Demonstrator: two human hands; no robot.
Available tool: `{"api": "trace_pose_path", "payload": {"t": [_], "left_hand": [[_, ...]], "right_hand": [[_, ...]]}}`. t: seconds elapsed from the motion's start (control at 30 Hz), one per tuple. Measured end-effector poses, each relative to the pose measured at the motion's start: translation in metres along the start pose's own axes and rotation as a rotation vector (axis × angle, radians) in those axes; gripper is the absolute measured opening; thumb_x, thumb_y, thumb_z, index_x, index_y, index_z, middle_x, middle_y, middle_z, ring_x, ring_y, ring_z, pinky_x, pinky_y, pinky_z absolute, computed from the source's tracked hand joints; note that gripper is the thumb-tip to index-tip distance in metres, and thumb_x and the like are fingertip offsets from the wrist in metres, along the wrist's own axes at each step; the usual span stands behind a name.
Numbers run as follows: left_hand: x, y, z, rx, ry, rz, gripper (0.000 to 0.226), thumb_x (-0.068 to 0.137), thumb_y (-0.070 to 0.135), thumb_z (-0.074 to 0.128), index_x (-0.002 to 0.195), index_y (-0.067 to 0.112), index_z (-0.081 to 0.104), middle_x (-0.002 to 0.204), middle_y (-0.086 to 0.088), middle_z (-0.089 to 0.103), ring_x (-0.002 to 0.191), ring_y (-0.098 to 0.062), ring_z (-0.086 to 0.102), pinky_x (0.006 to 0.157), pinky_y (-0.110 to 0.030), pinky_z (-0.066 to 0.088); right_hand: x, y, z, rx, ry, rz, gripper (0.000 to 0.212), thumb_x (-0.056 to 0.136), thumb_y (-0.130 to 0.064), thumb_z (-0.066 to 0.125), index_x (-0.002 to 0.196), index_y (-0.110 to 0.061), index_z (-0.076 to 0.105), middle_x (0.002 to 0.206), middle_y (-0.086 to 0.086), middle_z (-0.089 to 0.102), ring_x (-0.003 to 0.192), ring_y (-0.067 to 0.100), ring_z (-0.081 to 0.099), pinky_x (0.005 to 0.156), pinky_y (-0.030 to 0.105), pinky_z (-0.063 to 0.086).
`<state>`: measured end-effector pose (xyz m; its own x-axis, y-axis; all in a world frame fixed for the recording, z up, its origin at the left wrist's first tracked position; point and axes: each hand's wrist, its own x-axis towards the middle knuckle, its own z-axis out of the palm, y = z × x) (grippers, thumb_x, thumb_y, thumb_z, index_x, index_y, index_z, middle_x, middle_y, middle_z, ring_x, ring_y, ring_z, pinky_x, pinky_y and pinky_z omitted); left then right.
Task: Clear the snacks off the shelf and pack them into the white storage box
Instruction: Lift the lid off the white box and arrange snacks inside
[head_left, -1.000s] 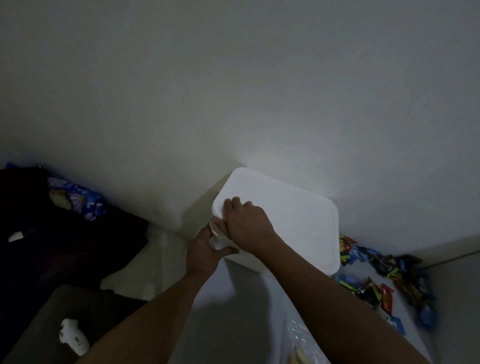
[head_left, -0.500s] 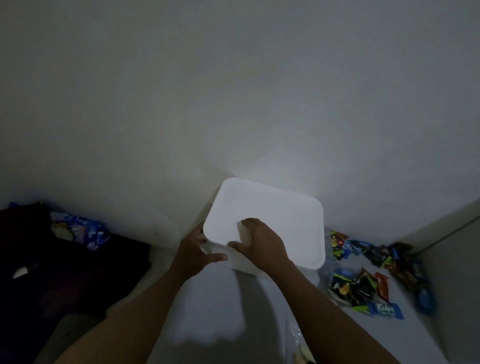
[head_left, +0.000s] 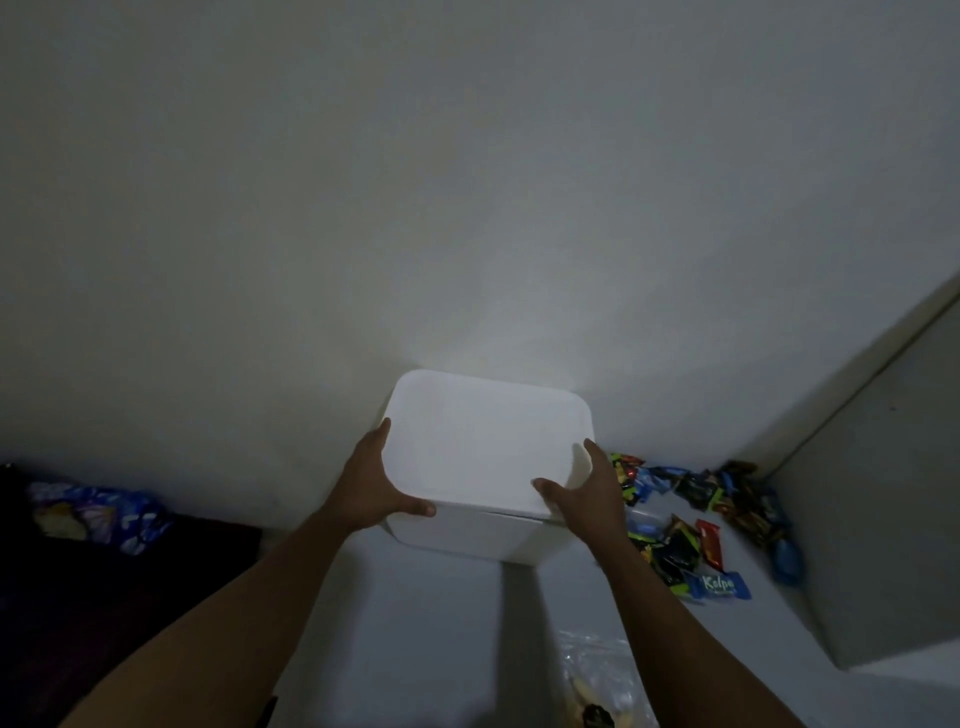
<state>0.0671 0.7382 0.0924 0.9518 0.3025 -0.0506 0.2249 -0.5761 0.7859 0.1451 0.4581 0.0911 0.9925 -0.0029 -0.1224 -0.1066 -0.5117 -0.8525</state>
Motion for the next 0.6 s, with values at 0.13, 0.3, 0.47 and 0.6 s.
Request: {"api": "trace_pose_path", "payload": {"t": [0.13,0.3,0.47,0.6], "left_hand": [[0.002,0.002,-0.005,0.004,0.007,-0.058,0.145,0.036,0.032,0.101,0.155,0.016,0.020,0.157,-0.002,0.028,0.143,-0.019,0.028,0.112,-0.030,0.027],[0.004,0.004,-0.011,-0.019,-0.017,-0.080,0.144,0.036,0.036,0.100,0.155,0.021,0.020,0.157,-0.005,0.028,0.143,-0.021,0.028,0.114,-0.035,0.028],[0.002,-0.001,-0.006,-0.045,-0.022,-0.073,0.141,0.037,0.035,0.100,0.154,0.022,0.022,0.156,-0.005,0.028,0.142,-0.022,0.029,0.112,-0.035,0.029],[-0.004,0.001,-0.002,-0.062,0.058,-0.017,0.142,0.035,0.034,0.100,0.154,0.021,0.024,0.154,-0.004,0.026,0.140,-0.021,0.030,0.109,-0.029,0.029]], "right_hand": [[0.001,-0.001,-0.001,0.039,0.026,-0.044,0.089,0.069,-0.022,0.089,0.144,-0.006,0.043,0.148,0.011,0.045,0.137,0.023,0.040,0.104,0.022,0.029],[0.000,-0.011,-0.004,-0.014,0.025,-0.103,0.086,0.070,-0.026,0.089,0.143,-0.011,0.045,0.145,0.012,0.046,0.135,0.025,0.041,0.106,0.029,0.033],[-0.002,-0.021,-0.008,-0.099,0.064,-0.185,0.086,0.070,-0.034,0.088,0.143,-0.020,0.045,0.150,0.014,0.036,0.139,0.029,0.037,0.113,0.040,0.035],[-0.009,-0.024,-0.011,-0.090,0.108,-0.248,0.081,0.073,-0.033,0.086,0.143,-0.023,0.046,0.158,0.010,0.024,0.142,0.027,0.033,0.112,0.039,0.035]]}}
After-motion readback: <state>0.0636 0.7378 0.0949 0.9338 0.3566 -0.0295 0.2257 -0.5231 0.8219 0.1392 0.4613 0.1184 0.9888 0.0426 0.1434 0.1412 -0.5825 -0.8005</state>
